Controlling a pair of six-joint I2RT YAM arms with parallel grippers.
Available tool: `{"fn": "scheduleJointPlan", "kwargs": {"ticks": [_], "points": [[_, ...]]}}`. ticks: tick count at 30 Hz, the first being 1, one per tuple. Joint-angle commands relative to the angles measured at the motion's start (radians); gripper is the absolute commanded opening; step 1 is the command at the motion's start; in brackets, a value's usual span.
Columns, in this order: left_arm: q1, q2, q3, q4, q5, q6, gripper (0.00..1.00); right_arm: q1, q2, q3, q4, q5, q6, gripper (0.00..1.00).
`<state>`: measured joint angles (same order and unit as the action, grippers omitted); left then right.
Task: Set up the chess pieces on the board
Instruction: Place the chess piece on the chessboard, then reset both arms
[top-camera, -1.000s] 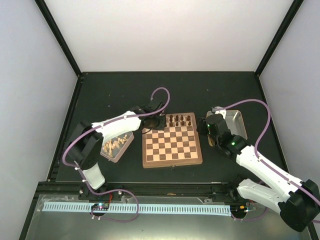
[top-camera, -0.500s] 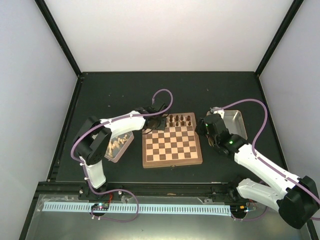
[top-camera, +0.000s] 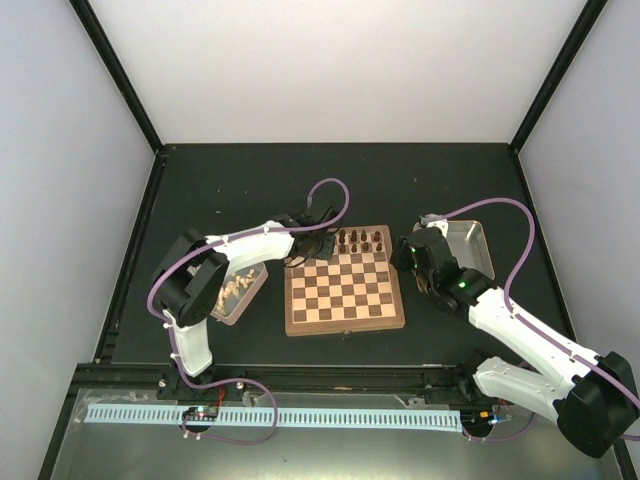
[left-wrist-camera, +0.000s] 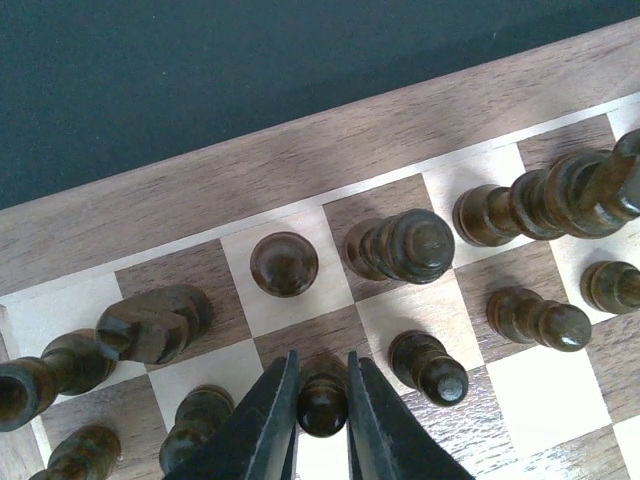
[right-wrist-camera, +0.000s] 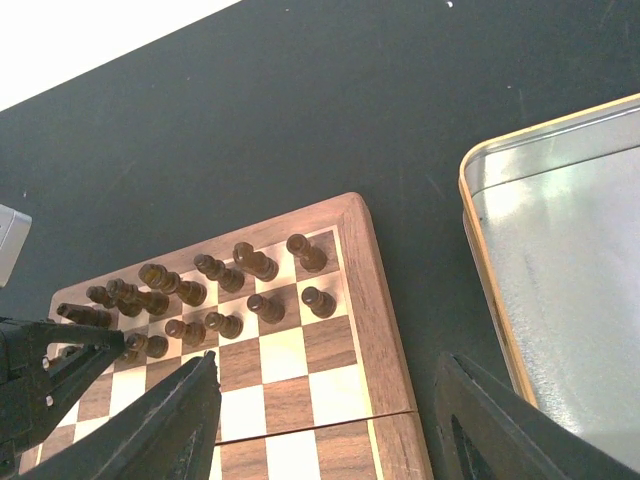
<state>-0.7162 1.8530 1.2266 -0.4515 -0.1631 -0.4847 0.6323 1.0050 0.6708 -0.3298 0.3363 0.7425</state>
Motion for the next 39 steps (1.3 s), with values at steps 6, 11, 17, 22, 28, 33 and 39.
{"fn": "scheduleJointPlan", "kwargs": {"ticks": [6,11,17,22,28,33,39], "points": [[-0.007,-0.043,0.02,-0.003,0.011,0.023,0.33,-0.006,-0.019,0.019,0.009,-0.009,0.013,0.61],[-0.007,-0.088,0.024,-0.017,0.027,0.024,0.36,-0.006,-0.037,0.024,-0.014,0.002,0.018,0.61],[-0.007,-0.22,0.003,-0.05,0.028,0.009,0.44,-0.005,-0.081,0.023,-0.038,0.0,0.012,0.61],[-0.006,-0.44,-0.084,-0.037,0.047,0.04,0.6,-0.005,-0.133,0.017,-0.054,0.005,-0.048,0.63],[-0.006,-0.767,-0.223,-0.031,0.019,0.093,0.82,-0.006,-0.253,0.024,-0.1,0.013,-0.182,0.7],[-0.005,-1.056,-0.334,0.014,-0.009,0.147,0.99,-0.006,-0.406,0.05,-0.167,0.055,-0.24,0.81],[-0.007,-1.337,-0.378,-0.047,-0.056,0.19,0.99,-0.006,-0.557,0.122,-0.289,0.083,-0.289,0.99]]}}
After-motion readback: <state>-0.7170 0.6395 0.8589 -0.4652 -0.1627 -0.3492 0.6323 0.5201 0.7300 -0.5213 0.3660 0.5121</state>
